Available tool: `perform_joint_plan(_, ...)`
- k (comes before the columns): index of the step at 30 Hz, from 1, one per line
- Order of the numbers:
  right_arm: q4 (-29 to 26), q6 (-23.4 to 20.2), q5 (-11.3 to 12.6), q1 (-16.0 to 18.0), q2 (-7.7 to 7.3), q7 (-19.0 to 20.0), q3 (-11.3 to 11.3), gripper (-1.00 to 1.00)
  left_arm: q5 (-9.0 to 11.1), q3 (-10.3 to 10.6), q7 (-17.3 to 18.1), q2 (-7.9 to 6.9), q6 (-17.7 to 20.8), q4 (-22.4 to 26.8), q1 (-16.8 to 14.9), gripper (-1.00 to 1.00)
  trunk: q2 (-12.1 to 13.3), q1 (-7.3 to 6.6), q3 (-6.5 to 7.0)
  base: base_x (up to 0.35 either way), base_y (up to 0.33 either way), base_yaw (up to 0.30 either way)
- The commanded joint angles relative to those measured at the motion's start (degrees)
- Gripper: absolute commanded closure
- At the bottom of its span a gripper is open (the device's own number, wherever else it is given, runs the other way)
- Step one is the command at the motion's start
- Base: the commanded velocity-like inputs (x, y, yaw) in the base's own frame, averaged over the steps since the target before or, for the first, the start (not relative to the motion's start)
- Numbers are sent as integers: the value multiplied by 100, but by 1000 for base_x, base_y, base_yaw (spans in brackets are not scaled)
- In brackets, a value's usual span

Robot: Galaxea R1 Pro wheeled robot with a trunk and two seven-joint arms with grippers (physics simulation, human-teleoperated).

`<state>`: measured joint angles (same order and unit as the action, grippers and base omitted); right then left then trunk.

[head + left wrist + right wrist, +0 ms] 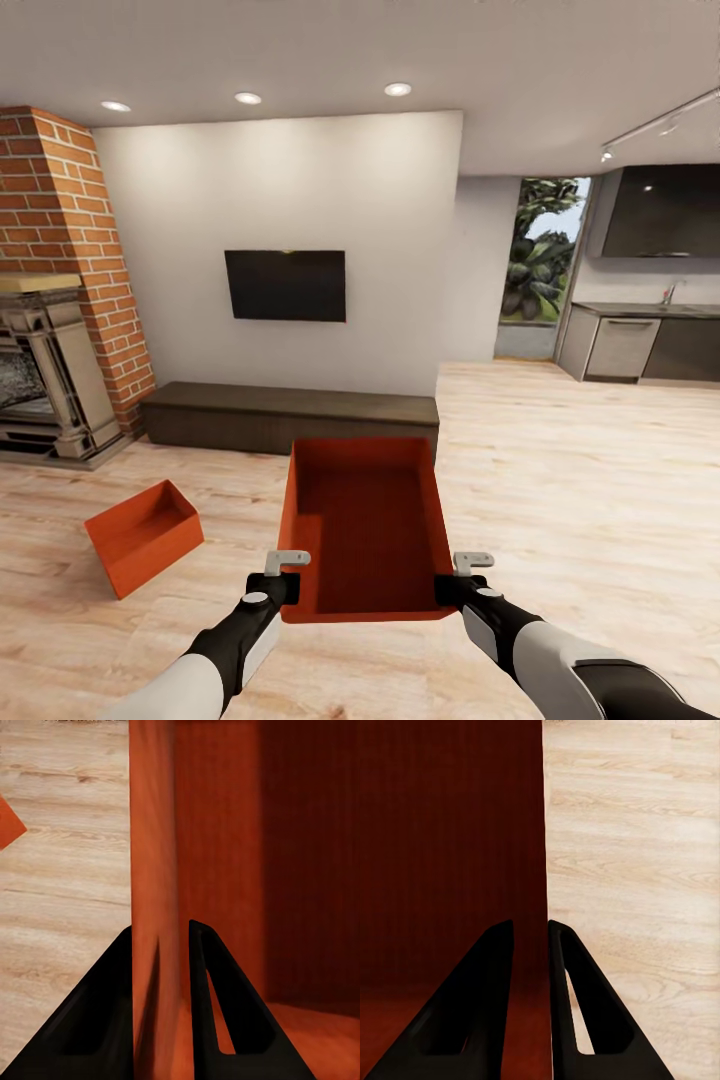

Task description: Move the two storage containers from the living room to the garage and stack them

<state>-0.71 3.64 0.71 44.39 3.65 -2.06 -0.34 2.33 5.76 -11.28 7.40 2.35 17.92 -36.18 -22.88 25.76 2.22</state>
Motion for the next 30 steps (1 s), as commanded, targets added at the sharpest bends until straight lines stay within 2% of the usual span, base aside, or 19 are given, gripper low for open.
perform_joint_plan(1,19,16,-1,-1,4,17,-124,100,-84,-66,-375,-4,29,27,-3,100,-4,2,7,0,0,0)
perform_joint_plan(15,19,14,1,-1,4,16,-124,100,-84,-66,-377,-7,29,27,-3,100,-4,2,135,0,0,0)
perform_joint_plan(30,19,-10,-1,-1,6,21,-124,100,-84,-66,-376,-2,29,27,-3,100,-4,2,150,0,0,0)
